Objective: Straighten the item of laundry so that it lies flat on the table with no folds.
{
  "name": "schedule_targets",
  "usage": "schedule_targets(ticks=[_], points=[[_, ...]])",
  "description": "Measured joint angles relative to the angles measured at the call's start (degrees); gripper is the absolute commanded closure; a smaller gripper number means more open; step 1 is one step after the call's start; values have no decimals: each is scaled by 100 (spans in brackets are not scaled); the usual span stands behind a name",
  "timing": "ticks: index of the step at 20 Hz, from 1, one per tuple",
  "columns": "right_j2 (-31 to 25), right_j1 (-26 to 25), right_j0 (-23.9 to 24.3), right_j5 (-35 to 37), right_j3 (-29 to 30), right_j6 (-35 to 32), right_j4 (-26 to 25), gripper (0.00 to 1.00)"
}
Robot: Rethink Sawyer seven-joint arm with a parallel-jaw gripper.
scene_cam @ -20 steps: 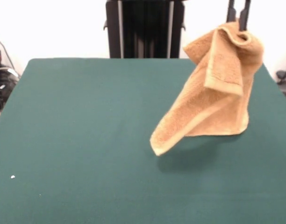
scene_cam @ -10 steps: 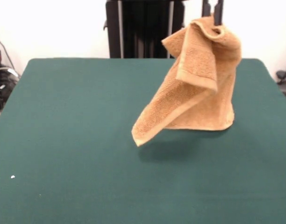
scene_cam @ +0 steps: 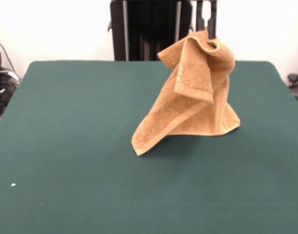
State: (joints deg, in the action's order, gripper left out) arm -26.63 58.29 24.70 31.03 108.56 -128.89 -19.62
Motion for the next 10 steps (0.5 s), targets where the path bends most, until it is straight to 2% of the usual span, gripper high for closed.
schedule_targets(ticks=[10], points=[[-55, -256, -124, -829, 220, 0, -961, 100]])
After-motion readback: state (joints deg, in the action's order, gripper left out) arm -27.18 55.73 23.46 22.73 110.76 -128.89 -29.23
